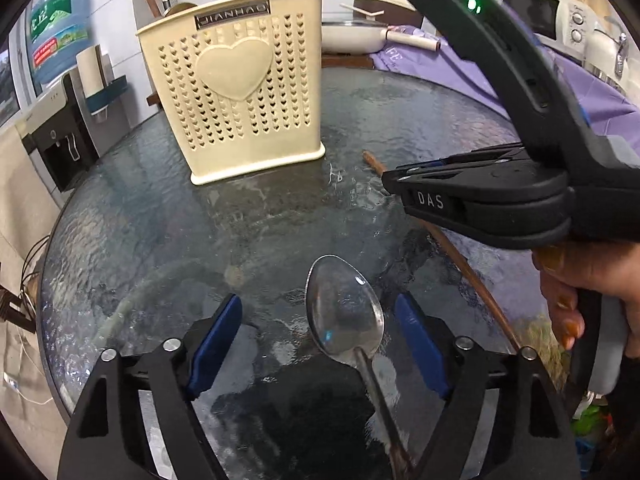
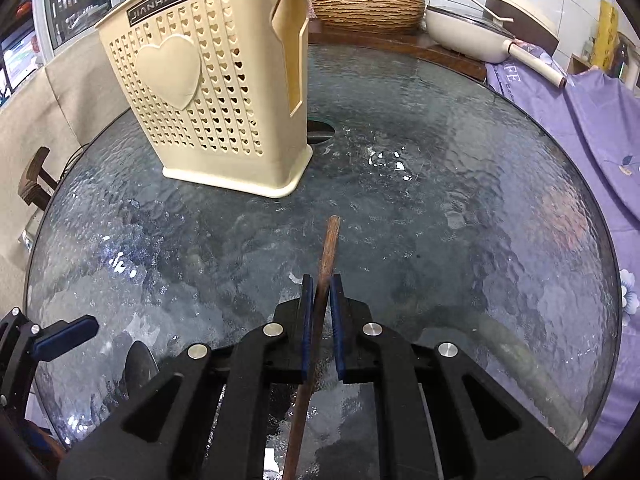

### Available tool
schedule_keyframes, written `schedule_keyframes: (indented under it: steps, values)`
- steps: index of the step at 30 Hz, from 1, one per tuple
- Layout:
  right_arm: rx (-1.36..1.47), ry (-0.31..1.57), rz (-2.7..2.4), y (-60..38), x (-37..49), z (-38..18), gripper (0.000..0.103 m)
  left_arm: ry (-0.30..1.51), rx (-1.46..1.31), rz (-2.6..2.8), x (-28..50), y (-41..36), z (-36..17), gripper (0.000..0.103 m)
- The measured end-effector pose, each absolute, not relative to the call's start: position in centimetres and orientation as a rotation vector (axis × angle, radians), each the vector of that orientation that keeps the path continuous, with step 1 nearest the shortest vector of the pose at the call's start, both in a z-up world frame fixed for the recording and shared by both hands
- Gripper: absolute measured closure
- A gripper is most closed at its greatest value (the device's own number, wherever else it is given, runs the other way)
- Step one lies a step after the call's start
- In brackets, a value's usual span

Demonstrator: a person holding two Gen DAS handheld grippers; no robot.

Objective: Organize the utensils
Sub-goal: 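Grasp the metal spoon with the left tool while the right tool grasps the last wooden chopstick, then lower the metal spoon and chopstick into the cream holder and open both tools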

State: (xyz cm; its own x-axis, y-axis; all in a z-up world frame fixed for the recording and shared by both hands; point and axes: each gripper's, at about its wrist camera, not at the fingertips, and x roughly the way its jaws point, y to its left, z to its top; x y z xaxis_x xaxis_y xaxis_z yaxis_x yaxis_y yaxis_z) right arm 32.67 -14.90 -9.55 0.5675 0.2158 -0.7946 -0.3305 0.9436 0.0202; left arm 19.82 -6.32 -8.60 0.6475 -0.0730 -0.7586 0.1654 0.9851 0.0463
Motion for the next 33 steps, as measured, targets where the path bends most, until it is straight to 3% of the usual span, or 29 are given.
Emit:
schedule_keyframes:
  steps: [4,6,12,24,33]
  values:
    - [-0.135,0.911,0.327,-14.8,32.3,-9.6,0.094,0.847,0.155,-0.118,19.8,-7.3,-8.7,0.035]
    - [-0.132,0.912,0.330,-15.0,32.3,-9.5,0.094,0.852,0.158,-0.121,19.8,-7.5,-8.5,0.046]
    - [-0.131,0.912,0.330,-15.2,32.5,-9.5,0.094,0.867,0.149,-0.138,19.8,-7.8,-8.4,0.065]
    - [-0.028,0.918,0.361,-16.2,33.2,-9.2,0.095,0.813,0.074,-0.194,19.8,-6.5,-6.3,0.066]
    - [0.062,0.800,0.405,-17.4,31.8,-4.7,0.096,0.723,-0.016,-0.263,19.2,-4.1,-2.8,0.066]
